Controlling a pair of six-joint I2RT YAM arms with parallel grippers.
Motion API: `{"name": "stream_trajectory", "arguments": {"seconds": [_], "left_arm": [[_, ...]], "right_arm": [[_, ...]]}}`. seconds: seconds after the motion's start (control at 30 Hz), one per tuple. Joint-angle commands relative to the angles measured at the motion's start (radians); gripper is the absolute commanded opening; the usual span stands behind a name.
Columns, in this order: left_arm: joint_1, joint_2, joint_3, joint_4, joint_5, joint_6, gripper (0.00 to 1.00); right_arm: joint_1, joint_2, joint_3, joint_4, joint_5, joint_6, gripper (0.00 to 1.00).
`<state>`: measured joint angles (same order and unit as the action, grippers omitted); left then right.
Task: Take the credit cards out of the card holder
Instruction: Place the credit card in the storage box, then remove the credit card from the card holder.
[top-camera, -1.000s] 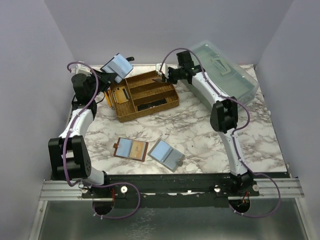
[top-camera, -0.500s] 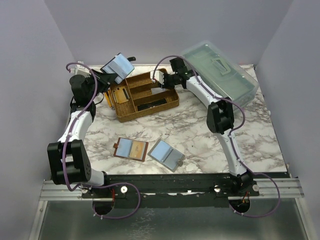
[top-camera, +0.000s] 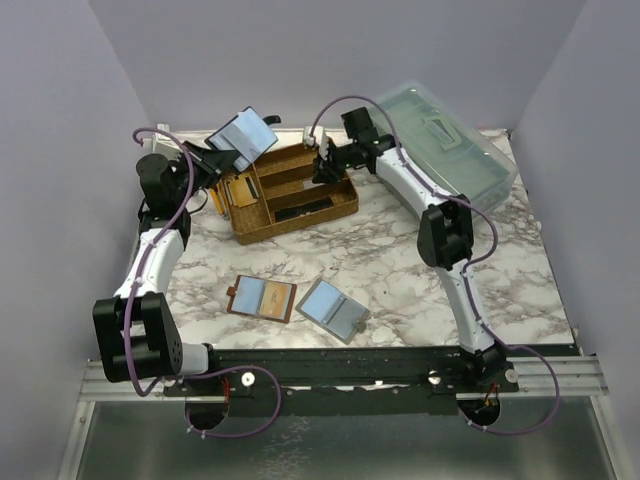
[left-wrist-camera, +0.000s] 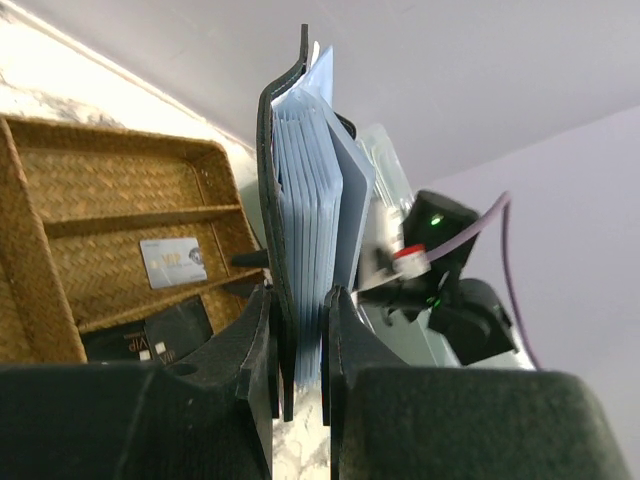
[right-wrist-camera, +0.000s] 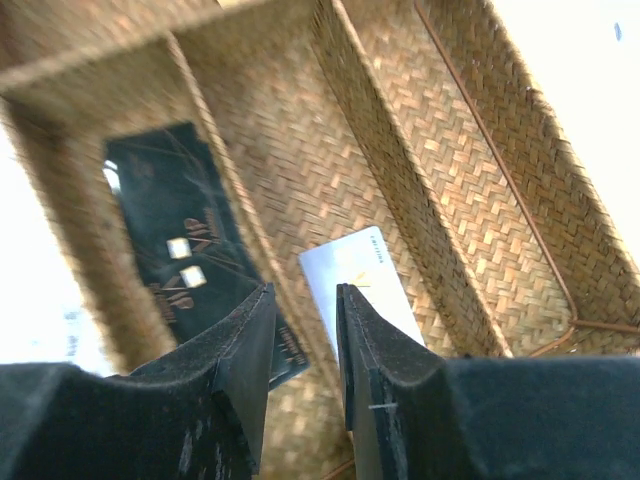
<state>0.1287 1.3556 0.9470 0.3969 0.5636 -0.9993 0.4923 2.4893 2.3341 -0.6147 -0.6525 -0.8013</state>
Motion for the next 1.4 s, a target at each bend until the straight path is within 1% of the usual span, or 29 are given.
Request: {"name": "stream_trajectory", "arguments": {"seconds": [0.0,0.13,0.23,0.3,0.37,0.5,0.63,0.73,0.9,0.97,1.0,1.07,1.13,1.17,1.23,1.37], "left_arm": [[-0.031,-0.028,-0.031,0.048,0.081,-0.035,0.00],[-0.117,-0.010,-0.026,0.048,0.118,-0.023,0.00],[-0.170,-0.038,-0.052,0.048,0.113,-0.013,0.00],[-0.192,-0.071,-0.089,0.047,0.114,-0.020,0.00],[-0.224,-0.108,-0.125,0.044,0.120,-0.017,0.00],[-0.311,-0.187,-0.195,0.042,0.117,-0.016,0.00],[-0.423,-0.265,-0.268,0.042,0.054,-0.012,0.00],[-0.523,-0.309,-0.316,0.042,0.001,0.007,0.00],[-0.697,-0.393,-0.429,0.045,-0.083,0.025,0.00],[-0.751,-0.448,-0.491,0.046,-0.127,0.049,0.00],[-0.762,-0.479,-0.520,0.046,-0.142,0.060,0.00],[-0.773,-0.527,-0.573,0.049,-0.169,0.067,0.00],[-0.783,-0.550,-0.610,0.063,-0.182,0.062,0.00],[-0.791,-0.549,-0.621,0.070,-0.192,0.059,0.00],[-0.815,-0.532,-0.635,0.091,-0.225,0.057,0.00],[-0.848,-0.429,-0.641,0.160,-0.254,0.047,0.00]], "right_arm": [[-0.086,-0.180,-0.026,-0.069,-0.300,0.233,0.37],[-0.135,-0.314,-0.144,-0.152,-0.485,0.251,0.37],[-0.159,-0.432,-0.216,-0.245,-0.585,0.218,0.39],[-0.176,-0.493,-0.234,-0.317,-0.643,0.189,0.40],[-0.186,-0.541,-0.238,-0.392,-0.668,0.174,0.41],[-0.187,-0.587,-0.190,-0.572,-0.708,0.148,0.44],[-0.187,-0.585,-0.148,-0.713,-0.765,0.183,0.45],[-0.187,-0.639,-0.258,-0.699,-0.791,0.190,0.45],[-0.187,-0.710,-0.372,-0.772,-0.789,0.089,0.44],[-0.187,-0.763,-0.451,-0.758,-0.785,0.075,0.43],[-0.187,-0.795,-0.506,-0.721,-0.784,0.099,0.43],[-0.187,-0.878,-0.649,-0.595,-0.793,0.203,0.42],[-0.186,-0.989,-0.789,-0.453,-0.731,0.296,0.42],[-0.186,-1.029,-0.844,-0.389,-0.681,0.337,0.43],[-0.186,-1.080,-0.923,-0.322,-0.613,0.390,0.43],[-0.186,-1.099,-1.014,-0.255,-0.620,0.431,0.43]]}}
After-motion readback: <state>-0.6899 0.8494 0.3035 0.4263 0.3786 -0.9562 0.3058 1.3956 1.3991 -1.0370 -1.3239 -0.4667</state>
